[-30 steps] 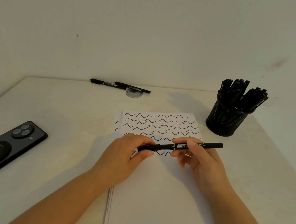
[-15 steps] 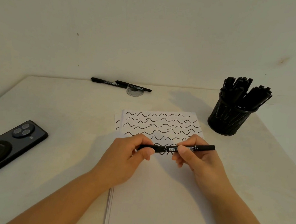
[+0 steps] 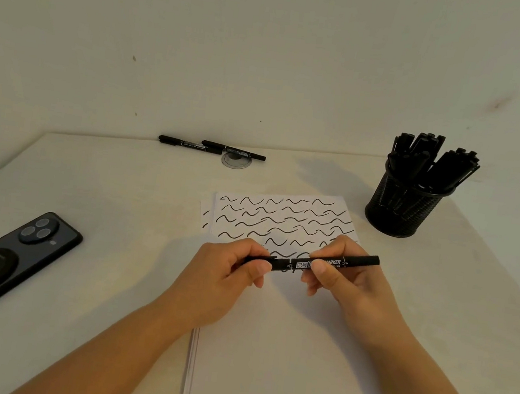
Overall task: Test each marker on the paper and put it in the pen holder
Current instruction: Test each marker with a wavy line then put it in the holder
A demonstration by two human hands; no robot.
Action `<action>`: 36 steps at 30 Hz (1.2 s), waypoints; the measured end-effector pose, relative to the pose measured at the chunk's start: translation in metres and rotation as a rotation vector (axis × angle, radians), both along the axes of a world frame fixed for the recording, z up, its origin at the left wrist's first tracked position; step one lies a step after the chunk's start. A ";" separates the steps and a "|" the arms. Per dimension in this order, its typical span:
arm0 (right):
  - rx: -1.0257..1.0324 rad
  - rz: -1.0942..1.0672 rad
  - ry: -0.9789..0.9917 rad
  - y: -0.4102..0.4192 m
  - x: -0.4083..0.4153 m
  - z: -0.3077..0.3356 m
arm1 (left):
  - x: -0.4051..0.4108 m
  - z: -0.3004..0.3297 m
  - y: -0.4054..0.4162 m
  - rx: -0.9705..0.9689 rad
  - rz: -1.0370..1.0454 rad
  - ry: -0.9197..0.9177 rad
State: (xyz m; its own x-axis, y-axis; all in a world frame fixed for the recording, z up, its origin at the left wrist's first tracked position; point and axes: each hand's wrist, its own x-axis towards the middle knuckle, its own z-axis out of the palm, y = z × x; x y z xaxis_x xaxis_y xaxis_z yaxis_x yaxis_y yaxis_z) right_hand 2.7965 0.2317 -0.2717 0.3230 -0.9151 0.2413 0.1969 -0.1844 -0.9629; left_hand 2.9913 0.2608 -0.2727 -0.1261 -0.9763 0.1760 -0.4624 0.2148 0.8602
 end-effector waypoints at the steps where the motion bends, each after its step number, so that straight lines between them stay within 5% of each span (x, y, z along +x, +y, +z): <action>1: 0.005 -0.006 0.006 0.000 0.000 0.000 | 0.000 0.000 -0.001 -0.005 0.007 -0.003; 11: 0.127 -0.095 -0.015 -0.007 -0.003 0.002 | 0.009 0.000 -0.007 -0.068 0.173 0.208; 15: -0.034 -0.206 0.360 -0.007 -0.002 0.005 | 0.014 0.002 -0.009 -0.121 0.234 0.113; 20: -0.497 -0.203 0.895 -0.009 0.010 0.023 | 0.004 0.015 -0.015 -0.216 0.181 -0.070; 25: -0.677 -0.233 1.056 -0.021 0.015 0.044 | -0.013 0.037 -0.033 -0.334 0.089 -0.288; 30: -0.584 -0.373 1.078 -0.043 -0.005 0.063 | -0.015 0.049 -0.064 -0.353 0.051 -0.214; 36: -0.431 -0.667 0.775 -0.073 -0.045 0.094 | 0.018 0.030 -0.147 -0.122 0.104 -0.845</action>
